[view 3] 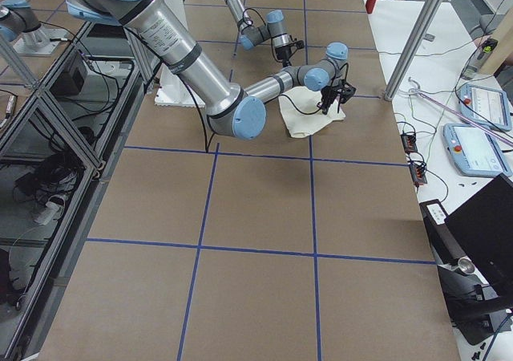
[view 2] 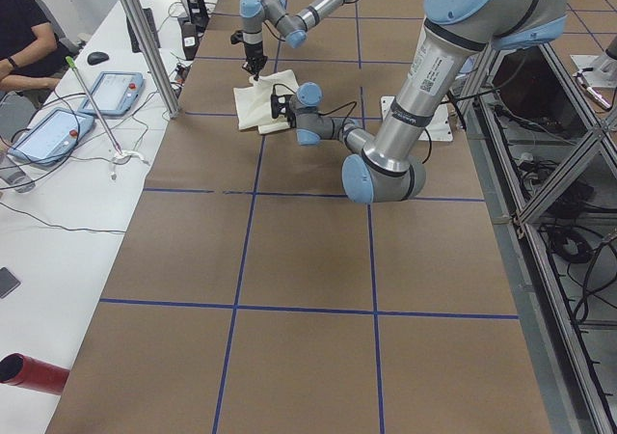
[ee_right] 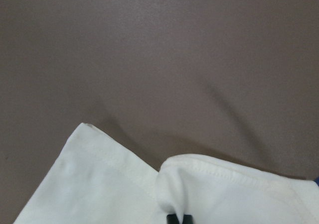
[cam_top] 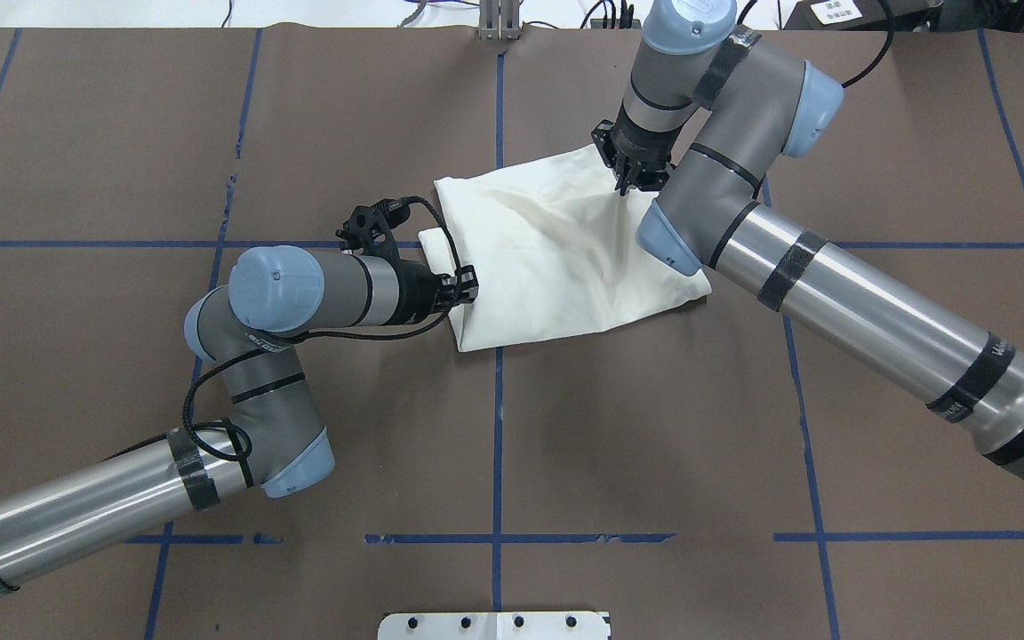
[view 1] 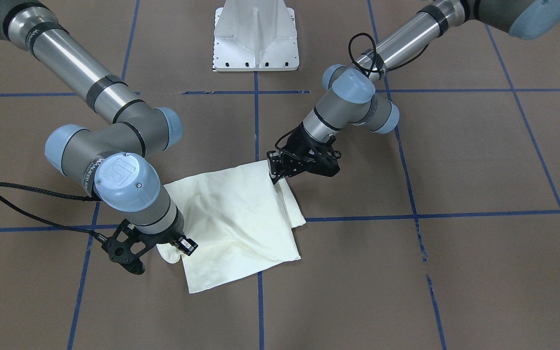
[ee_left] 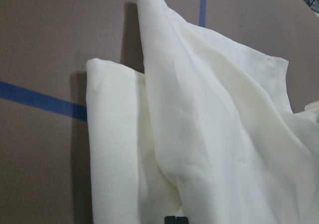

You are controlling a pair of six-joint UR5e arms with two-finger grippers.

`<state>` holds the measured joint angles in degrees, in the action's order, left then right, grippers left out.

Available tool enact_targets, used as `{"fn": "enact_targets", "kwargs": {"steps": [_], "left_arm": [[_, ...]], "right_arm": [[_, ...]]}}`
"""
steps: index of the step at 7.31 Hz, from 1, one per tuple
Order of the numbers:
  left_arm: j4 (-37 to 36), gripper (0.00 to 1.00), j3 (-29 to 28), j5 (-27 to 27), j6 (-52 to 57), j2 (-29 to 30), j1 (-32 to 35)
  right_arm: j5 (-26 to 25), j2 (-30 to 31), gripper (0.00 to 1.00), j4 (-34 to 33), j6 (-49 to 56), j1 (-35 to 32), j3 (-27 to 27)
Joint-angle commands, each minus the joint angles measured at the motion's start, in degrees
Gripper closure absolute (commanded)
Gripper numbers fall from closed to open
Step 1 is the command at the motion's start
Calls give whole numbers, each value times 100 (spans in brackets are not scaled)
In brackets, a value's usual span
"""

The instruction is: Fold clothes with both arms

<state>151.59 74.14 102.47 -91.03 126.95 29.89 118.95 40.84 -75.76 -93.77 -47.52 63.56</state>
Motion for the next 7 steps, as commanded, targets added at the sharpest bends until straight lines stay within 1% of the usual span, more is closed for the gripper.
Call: {"fn": "enact_targets", "kwargs": {"steps": [1, 3, 4, 5, 6, 7], "left_arm": [[38, 100, 346, 640, 6, -118, -27], [335, 100, 330, 642, -11, -127, -473], [363, 100, 373, 660, -3, -127, -501], [328, 100, 695, 712, -46, -144, -510], [267, 100, 812, 695, -55, -136, -406], [258, 100, 787, 678, -29, -135, -92]], "right_arm": [[-3, -6, 100, 0, -18, 6, -2], [-3, -6, 100, 0, -70, 6, -10], [-3, -6, 100, 9, -80, 6, -10], [-3, -6, 100, 9, -80, 6, -10], [-3, -41, 100, 9, -97, 6, -10], [-12, -50, 100, 0, -97, 6, -2]]}}
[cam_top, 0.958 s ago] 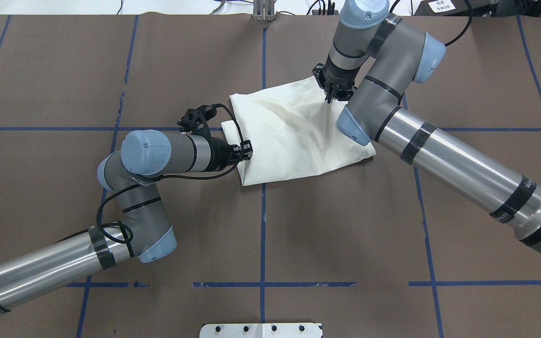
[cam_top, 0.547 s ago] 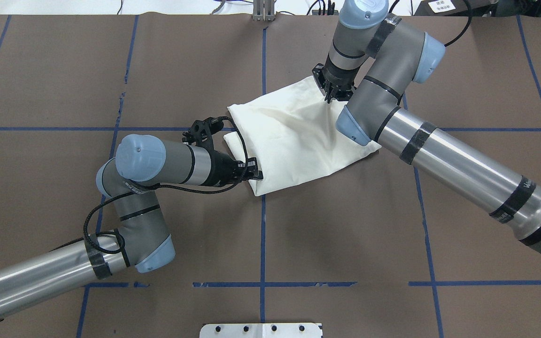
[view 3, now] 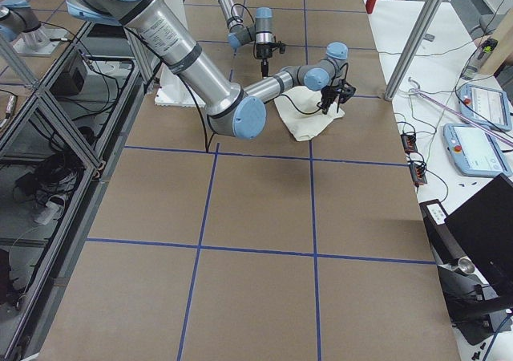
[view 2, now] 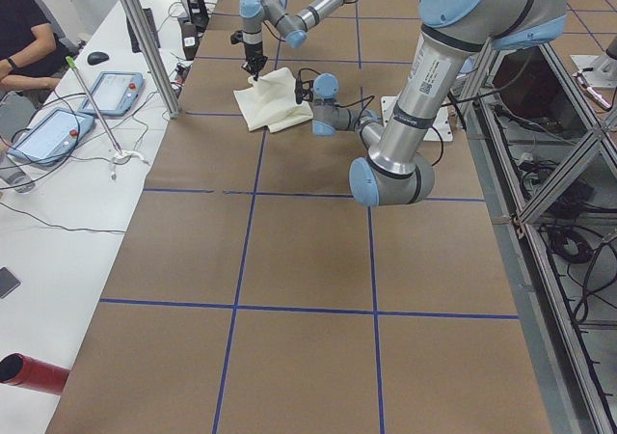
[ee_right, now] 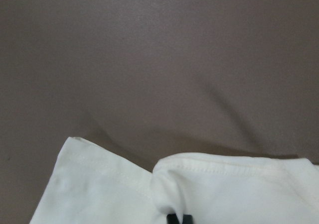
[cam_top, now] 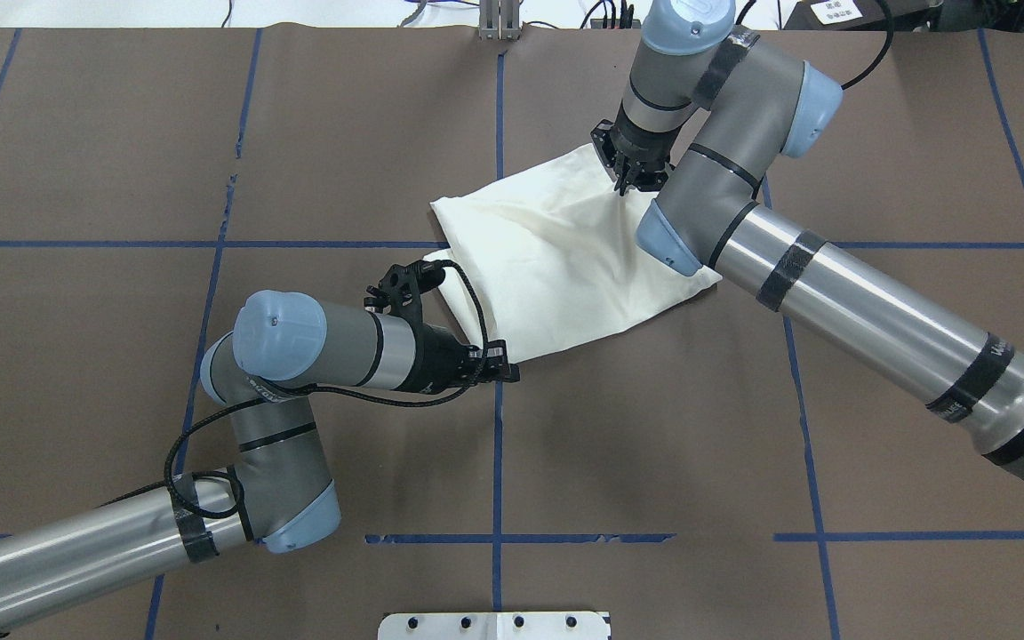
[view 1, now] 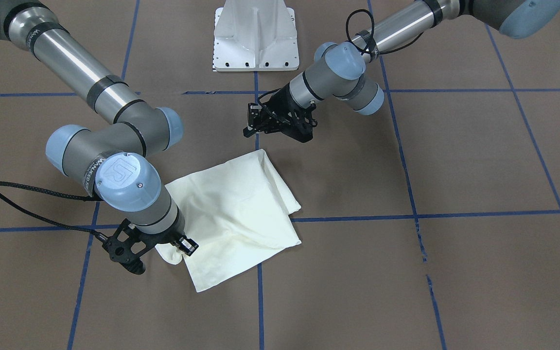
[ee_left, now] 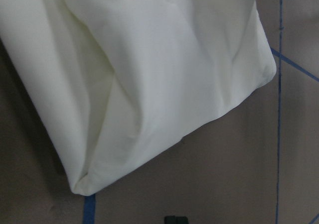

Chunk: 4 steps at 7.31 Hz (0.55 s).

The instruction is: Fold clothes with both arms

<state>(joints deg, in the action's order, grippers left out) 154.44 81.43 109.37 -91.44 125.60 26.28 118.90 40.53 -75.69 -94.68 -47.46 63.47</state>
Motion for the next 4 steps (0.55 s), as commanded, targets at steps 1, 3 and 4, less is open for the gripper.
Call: {"fn": "enact_targets", "kwargs": {"steps": [1, 3, 4], "left_arm": [[-28, 100, -21, -82, 38, 17, 421], [-19, 100, -240, -503, 47, 44, 448], [-28, 100, -380, -609, 47, 96, 440]], "right_arm": [[2, -19, 100, 2, 36, -9, 51], [72, -1, 0, -7, 167, -113, 183], [438, 86, 0, -16, 508, -349, 349]]}}
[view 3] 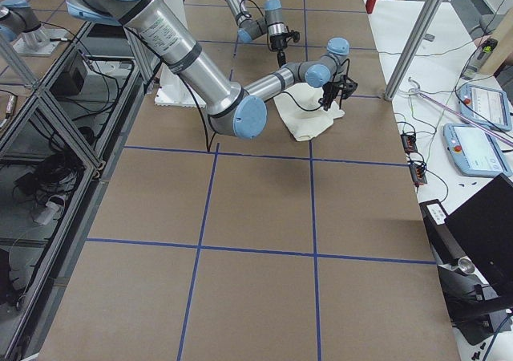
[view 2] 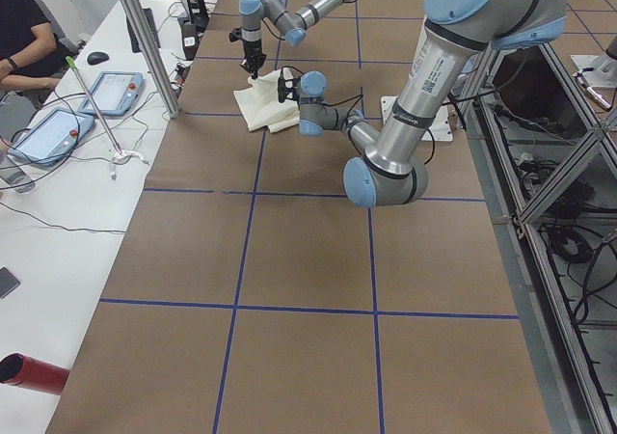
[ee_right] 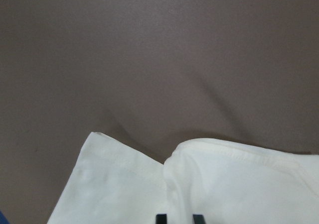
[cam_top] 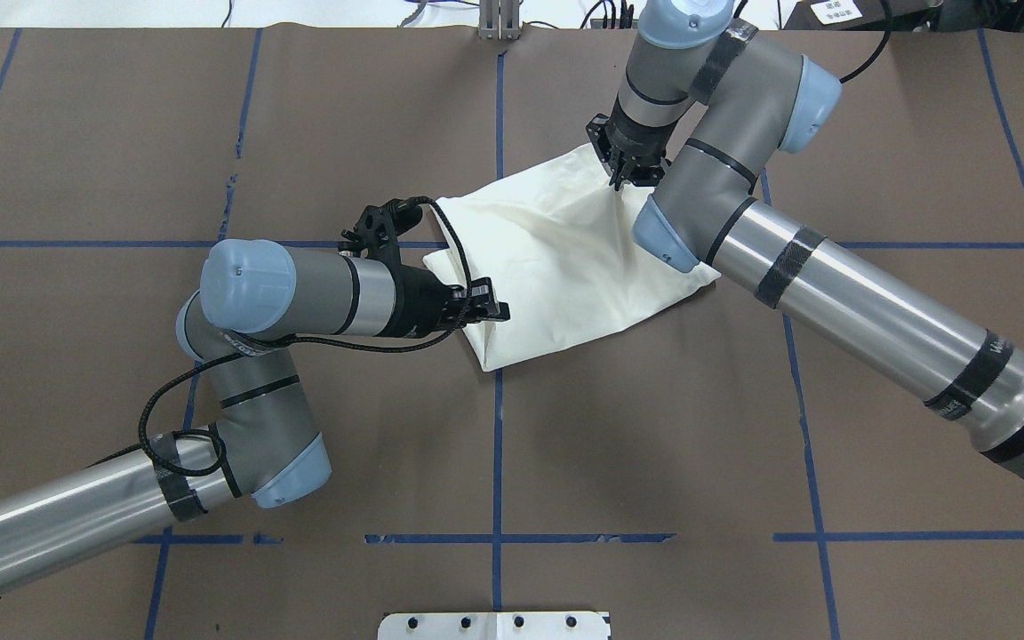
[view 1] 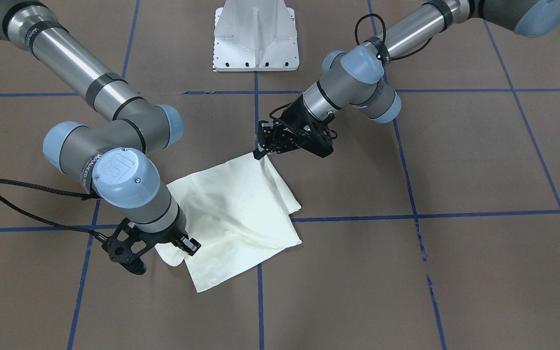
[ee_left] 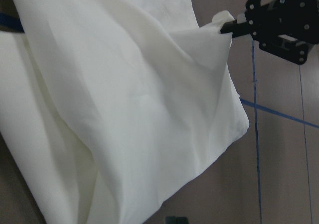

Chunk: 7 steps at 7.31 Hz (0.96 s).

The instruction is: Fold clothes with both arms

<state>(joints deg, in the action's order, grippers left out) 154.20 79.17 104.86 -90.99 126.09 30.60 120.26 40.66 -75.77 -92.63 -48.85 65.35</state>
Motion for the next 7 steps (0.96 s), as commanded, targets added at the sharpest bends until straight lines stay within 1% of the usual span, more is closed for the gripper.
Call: {"fn": "enact_targets", "kwargs": {"steps": [1, 3, 5, 7], "left_arm": [[5, 100, -269, -202, 3, 65, -10], [5, 100, -638, -212, -15, 249, -19], [14, 100, -779, -212, 20, 197, -28], [14, 100, -754, -203, 20, 74, -28]], "right_arm": [[619, 308, 0, 1, 498, -369, 319], [639, 372, 0, 1, 641, -423, 365], [639, 433, 0, 1, 641, -449, 434], [648, 451, 0, -8, 641, -511, 435]]}}
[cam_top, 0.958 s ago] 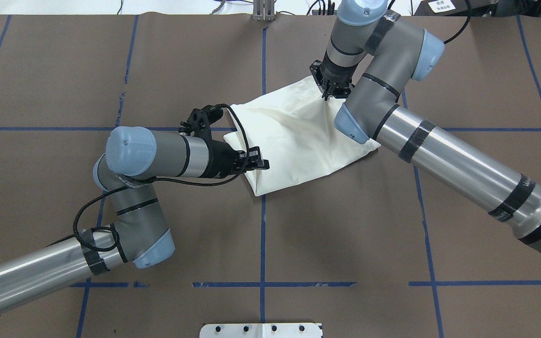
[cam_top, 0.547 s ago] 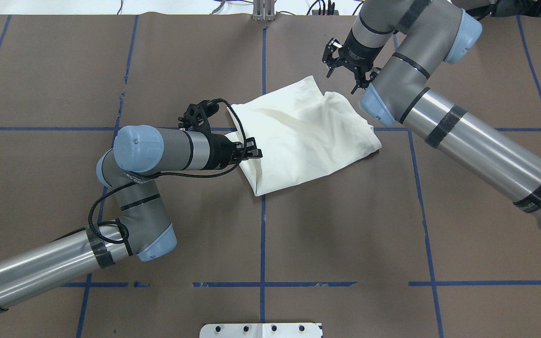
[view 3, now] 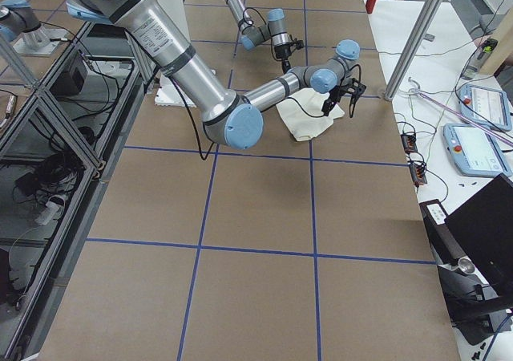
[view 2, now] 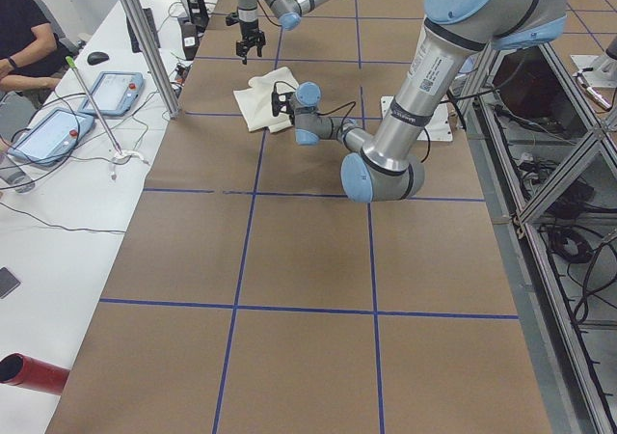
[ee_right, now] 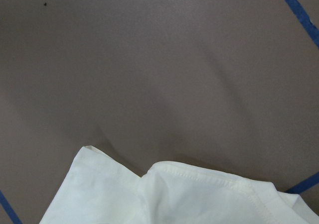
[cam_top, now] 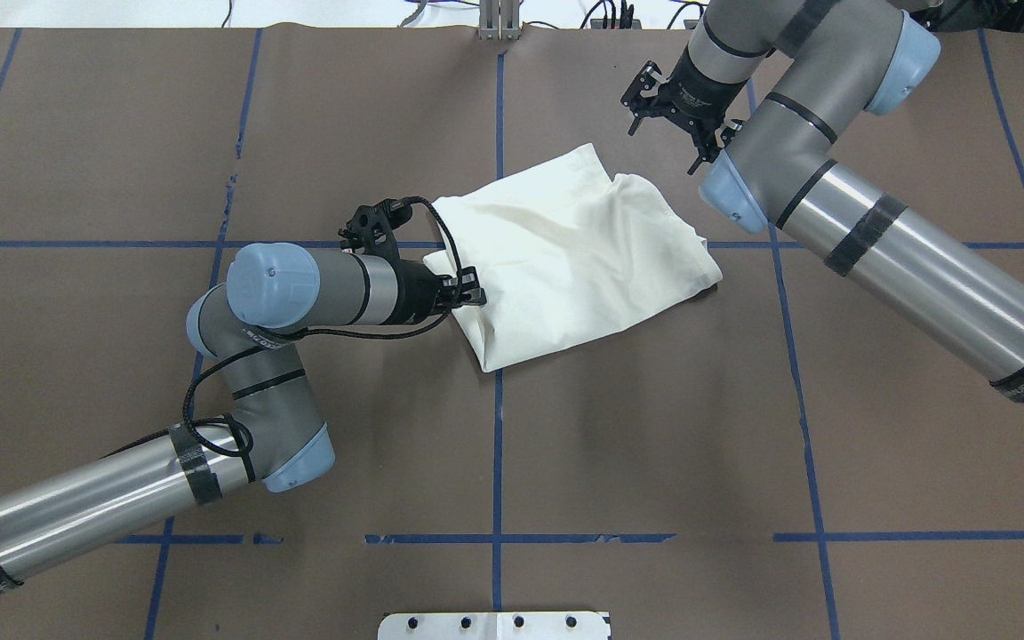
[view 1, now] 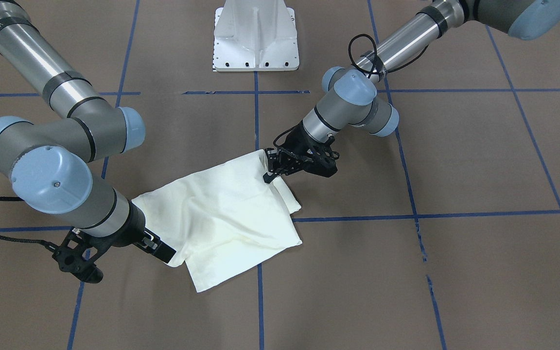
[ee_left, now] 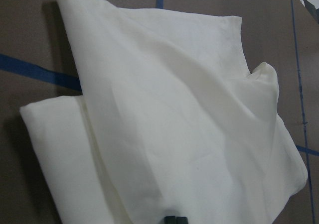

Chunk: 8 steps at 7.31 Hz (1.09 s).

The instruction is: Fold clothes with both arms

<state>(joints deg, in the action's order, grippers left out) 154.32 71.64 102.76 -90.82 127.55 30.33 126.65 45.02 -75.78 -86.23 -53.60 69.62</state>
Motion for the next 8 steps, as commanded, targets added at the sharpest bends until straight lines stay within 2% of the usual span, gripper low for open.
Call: {"fn": "enact_targets", "kwargs": {"steps": [1, 2, 4, 6, 7, 8], "left_arm": [[-7, 100, 8, 7, -6, -63, -1], [-8, 100, 8, 7, -6, -63, -9], [-435, 100, 550, 51, 3, -64, 8], [-473, 100, 606, -141, 142, -2, 43], [-465, 100, 353, -333, 248, 181, 35], [-465, 100, -224, -370, 249, 583, 17]], "right_arm": [[8, 33, 0, -7, 10, -45, 7], [0, 42, 0, -7, 27, -54, 7], [35, 42, 0, -24, 141, -168, 7], [52, 147, 0, -7, 194, -194, 33], [52, 156, 0, -7, 194, -194, 42], [52, 173, 0, -7, 247, -194, 42]]}}
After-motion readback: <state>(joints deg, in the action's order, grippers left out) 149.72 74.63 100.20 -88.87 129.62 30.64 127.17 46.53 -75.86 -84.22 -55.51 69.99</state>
